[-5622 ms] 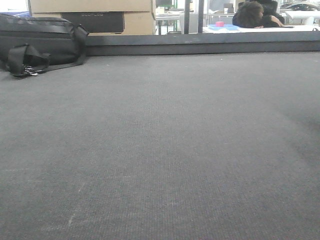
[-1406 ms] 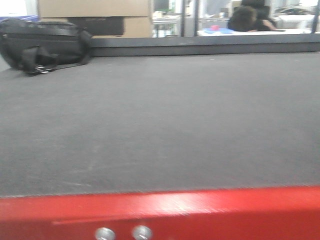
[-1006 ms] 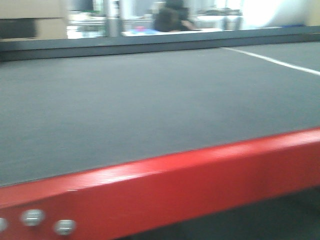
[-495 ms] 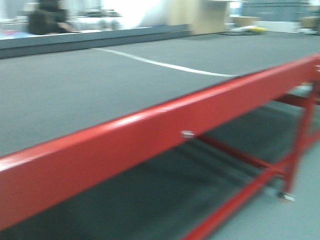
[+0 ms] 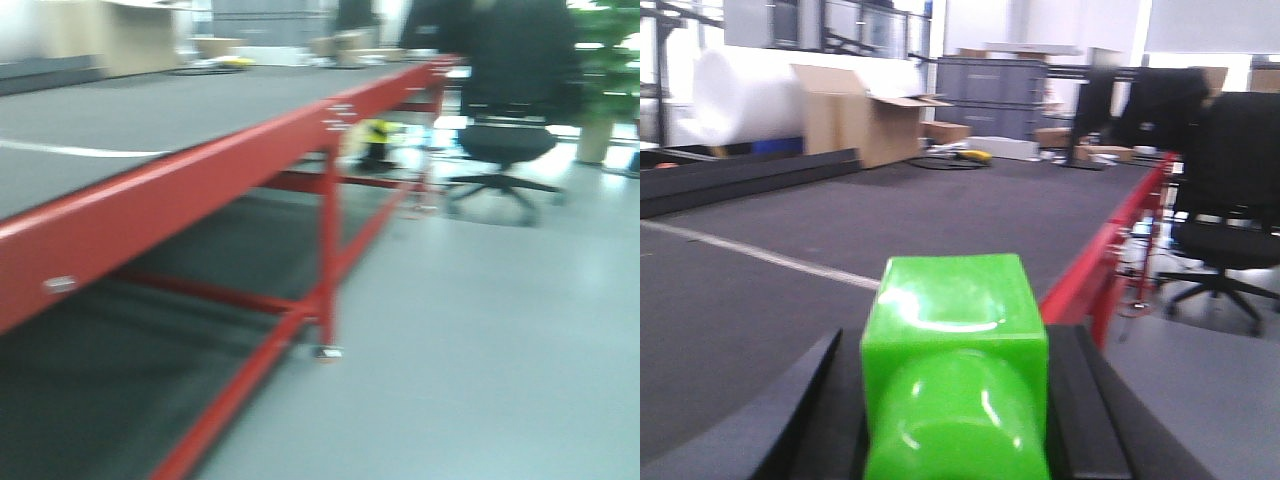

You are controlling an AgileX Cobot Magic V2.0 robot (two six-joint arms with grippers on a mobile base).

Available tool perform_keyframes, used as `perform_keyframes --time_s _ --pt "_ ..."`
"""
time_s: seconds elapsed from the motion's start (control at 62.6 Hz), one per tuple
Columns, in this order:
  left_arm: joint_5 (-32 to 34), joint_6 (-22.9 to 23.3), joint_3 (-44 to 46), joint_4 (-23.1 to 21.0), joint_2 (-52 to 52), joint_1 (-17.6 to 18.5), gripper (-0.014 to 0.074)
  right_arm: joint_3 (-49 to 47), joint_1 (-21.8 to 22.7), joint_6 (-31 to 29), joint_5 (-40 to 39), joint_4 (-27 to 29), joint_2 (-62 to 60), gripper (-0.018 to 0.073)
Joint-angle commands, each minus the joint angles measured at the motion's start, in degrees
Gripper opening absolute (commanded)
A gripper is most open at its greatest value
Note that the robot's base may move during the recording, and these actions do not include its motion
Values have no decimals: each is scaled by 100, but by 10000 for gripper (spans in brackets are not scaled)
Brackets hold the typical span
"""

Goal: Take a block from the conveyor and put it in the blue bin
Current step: 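Drive the base away from the conveyor holding both blocks, then drive the base up to the shelf of blue bins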

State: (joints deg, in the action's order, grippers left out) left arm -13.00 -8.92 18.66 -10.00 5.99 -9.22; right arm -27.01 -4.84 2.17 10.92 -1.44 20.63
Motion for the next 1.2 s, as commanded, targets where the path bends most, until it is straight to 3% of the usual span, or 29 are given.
perform_keyframes --time_s 0.0,1.182 --pt "74 36 22 -28 -5 -12 -111 -44 8 -1 -100 -38 -20 -162" --pt "74 36 22 -28 -5 -12 -111 -44 8 -1 -100 -38 -20 -162"
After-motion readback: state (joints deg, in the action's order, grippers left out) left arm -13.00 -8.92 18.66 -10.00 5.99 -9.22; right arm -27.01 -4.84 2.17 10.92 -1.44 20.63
